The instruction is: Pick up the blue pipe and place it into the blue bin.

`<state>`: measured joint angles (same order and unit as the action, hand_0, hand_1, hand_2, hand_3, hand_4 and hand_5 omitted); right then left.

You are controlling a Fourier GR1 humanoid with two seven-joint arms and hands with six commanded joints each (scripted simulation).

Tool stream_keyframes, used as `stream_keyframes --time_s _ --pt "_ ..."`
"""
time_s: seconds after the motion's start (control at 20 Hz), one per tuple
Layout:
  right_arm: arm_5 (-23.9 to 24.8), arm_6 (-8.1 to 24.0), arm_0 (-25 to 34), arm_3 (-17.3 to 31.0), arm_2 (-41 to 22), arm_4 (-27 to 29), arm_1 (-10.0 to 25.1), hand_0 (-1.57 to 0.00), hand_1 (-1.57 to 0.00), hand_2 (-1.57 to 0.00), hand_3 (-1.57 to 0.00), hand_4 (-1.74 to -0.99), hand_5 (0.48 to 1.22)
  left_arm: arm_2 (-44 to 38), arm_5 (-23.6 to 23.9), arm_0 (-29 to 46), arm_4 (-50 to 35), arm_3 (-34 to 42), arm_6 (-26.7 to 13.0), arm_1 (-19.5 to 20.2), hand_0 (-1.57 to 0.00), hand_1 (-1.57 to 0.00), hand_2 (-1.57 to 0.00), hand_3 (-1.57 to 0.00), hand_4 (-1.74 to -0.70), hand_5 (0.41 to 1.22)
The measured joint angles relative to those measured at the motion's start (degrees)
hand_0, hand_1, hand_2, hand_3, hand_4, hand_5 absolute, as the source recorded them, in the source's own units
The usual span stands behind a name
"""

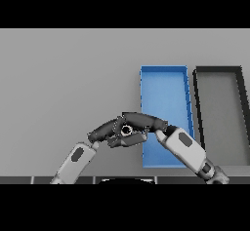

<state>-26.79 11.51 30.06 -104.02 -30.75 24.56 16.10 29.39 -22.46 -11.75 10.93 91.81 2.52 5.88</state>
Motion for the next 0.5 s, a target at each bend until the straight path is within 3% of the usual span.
stream_keyframes --time_s 0.1,0.2,0.5 --pt "0.07 -0.04 0.28 0.01 -0.57 -0.26 -0.49 -1.57 -1.57 -1.57 -1.56 -1.495 1.214 -0.85 0.69 -0.34 0.68 -0.30 -0.17 0.13 -0.19 -0.18 -0.16 -0.18 -0.97 0.849" --pt "0.60 -0.59 0.12 -0.13 -0.60 -0.87 -0.58 -1.57 -1.57 -1.57 -1.57 -1.496 1.216 -0.52 0.97 0.05 1.01 0.11 -1.52 -0.09 -0.12 -0.12 -0.10 -0.11 -0.91 0.735" --pt "1.10 -0.93 1.13 1.68 -0.42 -1.60 -0.48 -1.57 -1.57 -1.57 -1.57 -1.490 1.220 -1.63 0.76 -0.96 -0.66 -0.43 -4.16 -1.00 -0.03 -0.03 -0.03 -0.03 -0.89 0.587"
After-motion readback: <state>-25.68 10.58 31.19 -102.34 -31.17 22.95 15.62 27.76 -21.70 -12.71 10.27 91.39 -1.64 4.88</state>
